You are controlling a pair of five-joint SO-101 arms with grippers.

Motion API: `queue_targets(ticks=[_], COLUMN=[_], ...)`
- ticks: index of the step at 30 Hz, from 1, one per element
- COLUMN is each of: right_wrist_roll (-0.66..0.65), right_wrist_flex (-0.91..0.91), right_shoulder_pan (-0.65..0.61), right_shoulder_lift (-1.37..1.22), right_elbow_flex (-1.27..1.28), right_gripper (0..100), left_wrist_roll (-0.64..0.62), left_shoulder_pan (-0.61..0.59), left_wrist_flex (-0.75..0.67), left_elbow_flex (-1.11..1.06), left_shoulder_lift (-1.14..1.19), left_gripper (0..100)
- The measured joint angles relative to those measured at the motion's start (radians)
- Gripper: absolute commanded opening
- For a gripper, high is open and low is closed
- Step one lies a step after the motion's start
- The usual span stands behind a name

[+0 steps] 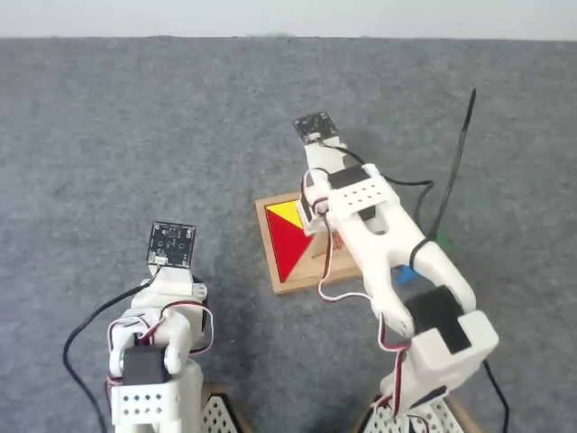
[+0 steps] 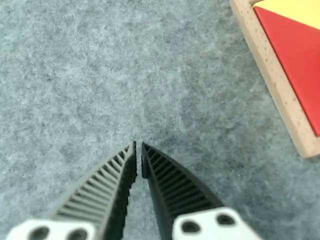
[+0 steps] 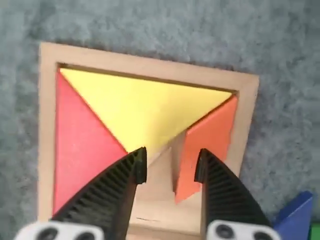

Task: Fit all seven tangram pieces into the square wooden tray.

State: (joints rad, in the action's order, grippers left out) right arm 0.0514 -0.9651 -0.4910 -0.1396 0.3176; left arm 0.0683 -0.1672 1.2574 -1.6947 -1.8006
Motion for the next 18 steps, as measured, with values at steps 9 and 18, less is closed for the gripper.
queue_targets(ticks=[9, 18], right_wrist_roll=[-0.107, -0.121], right_wrist_flex=[-0.014, 0.009], right_shoulder_pan=[-0.041, -0.037], right_shoulder_lift=[0.193, 0.204], right_elbow_flex=[0.216, 0.241], right_gripper=[5.3, 4.1], left_wrist_roll=[0.0, 0.0], left_shoulder_pan=[0.0, 0.0], left_wrist_flex=[0.0, 0.0], left_elbow_flex=[0.0, 0.0], left_shoulder_lift=[0.0, 0.0], left_gripper=[2, 2])
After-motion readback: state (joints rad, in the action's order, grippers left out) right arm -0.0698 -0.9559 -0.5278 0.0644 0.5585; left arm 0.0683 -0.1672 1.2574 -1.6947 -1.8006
